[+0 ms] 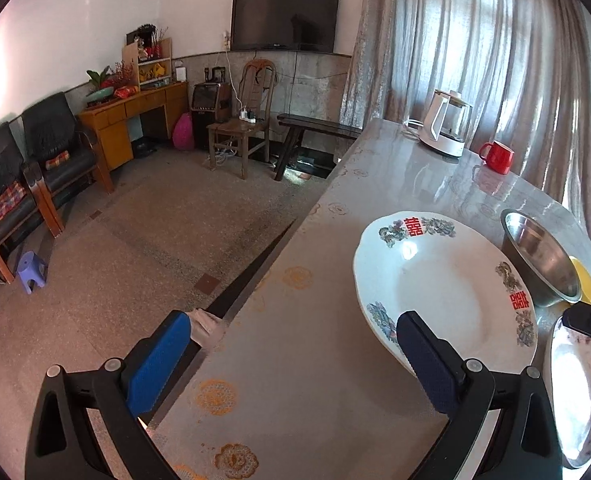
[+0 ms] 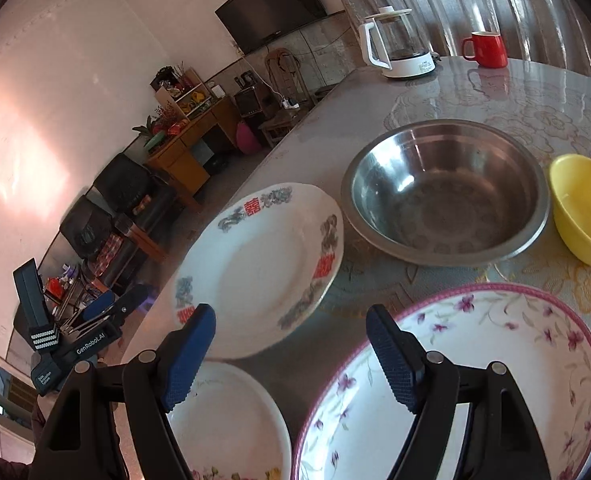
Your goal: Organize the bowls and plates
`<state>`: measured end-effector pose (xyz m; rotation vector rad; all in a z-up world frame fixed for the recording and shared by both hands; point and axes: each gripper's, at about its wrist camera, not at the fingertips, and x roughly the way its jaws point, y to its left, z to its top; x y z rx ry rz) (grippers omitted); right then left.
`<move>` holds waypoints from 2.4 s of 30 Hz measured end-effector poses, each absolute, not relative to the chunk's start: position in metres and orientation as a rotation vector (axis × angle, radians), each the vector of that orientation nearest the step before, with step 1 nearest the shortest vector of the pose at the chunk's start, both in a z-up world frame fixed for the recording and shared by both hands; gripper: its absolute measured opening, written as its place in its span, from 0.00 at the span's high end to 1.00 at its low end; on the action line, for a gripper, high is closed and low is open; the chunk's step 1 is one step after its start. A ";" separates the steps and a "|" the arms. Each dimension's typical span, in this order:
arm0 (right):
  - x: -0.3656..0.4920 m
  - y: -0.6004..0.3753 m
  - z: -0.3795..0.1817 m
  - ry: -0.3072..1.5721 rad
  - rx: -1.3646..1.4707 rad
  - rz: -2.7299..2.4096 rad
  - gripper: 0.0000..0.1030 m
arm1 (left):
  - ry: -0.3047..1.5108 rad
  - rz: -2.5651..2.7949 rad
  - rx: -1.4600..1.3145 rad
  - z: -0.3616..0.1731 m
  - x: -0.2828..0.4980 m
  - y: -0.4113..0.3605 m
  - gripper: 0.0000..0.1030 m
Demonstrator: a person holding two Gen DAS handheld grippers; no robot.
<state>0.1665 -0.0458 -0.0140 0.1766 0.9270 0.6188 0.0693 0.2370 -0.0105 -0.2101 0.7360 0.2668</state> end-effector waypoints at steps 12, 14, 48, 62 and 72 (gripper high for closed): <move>0.210 -0.022 -0.037 0.997 0.146 0.572 0.37 | 0.773 0.165 -0.209 -0.015 0.108 0.241 0.00; 0.213 -0.018 -0.038 1.003 0.136 0.569 0.40 | 0.803 0.150 -0.210 -0.018 0.116 0.240 0.00; 0.232 -0.005 -0.058 1.092 0.092 0.632 0.61 | 0.845 -0.009 -0.310 -0.045 0.169 0.230 0.07; 0.229 0.005 -0.058 1.088 0.109 0.697 0.35 | 0.933 0.050 -0.131 -0.052 0.181 0.208 0.00; 0.229 0.002 -0.058 1.093 0.118 0.698 0.35 | 0.954 0.035 -0.123 -0.051 0.181 0.213 0.00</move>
